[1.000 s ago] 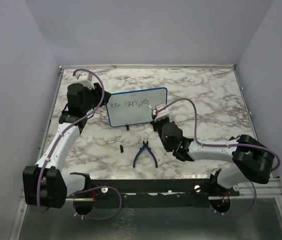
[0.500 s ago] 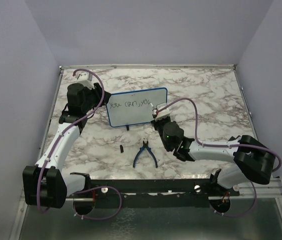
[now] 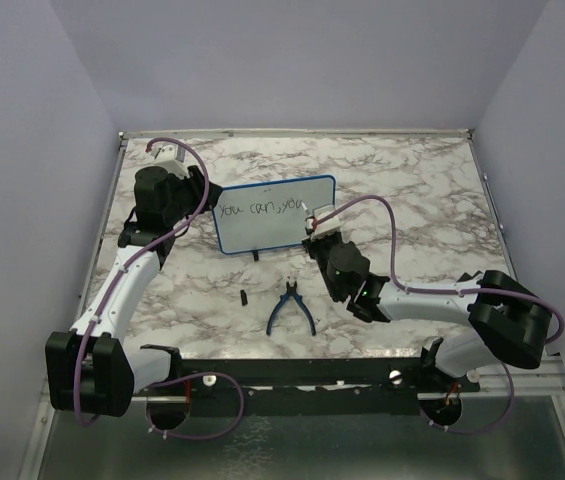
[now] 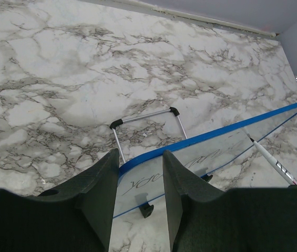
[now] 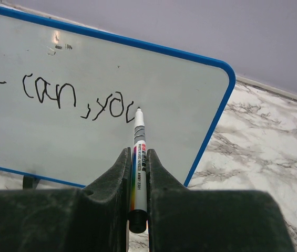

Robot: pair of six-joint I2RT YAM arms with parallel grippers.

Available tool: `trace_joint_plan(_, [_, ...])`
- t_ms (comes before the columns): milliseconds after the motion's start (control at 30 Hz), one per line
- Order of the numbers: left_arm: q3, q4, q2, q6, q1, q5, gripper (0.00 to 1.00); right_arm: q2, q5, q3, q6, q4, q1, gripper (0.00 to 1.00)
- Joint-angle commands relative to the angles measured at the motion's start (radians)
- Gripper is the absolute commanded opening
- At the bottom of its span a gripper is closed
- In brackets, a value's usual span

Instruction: Write a sentence on the whiteboard

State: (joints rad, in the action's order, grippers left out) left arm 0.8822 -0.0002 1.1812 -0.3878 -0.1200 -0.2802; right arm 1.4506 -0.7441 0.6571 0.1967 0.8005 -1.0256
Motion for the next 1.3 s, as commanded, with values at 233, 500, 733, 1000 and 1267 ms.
trace_joint_plan(233, [-0.012, -0.008, -0.018, 0.007, -0.004, -0.033, 0.4, 0.008, -0.023, 0.014, -0.015, 0.018, 0.006, 0.01])
trace_joint_plan(500, [-0.011, -0.008, -0.017, 0.007, -0.004, -0.032, 0.4, 0.004, -0.026, -0.011, -0.062, -0.029, 0.006, 0.01])
trace_joint_plan(733, [-0.011, -0.008, -0.017, 0.006, -0.003, -0.034, 0.4, 0.001, -0.028, -0.025, -0.084, -0.045, 0.005, 0.01])
trace_joint_plan(1000, [-0.011, -0.008, -0.017, 0.007, -0.004, -0.035, 0.4, -0.007, -0.04, -0.033, -0.085, -0.052, 0.005, 0.01])
trace_joint_plan(1267, [-0.011, -0.008, -0.017, 0.006, -0.004, -0.034, 0.4, -0.054, -0.012, -0.046, -0.073, -0.05, 0.005, 0.01])
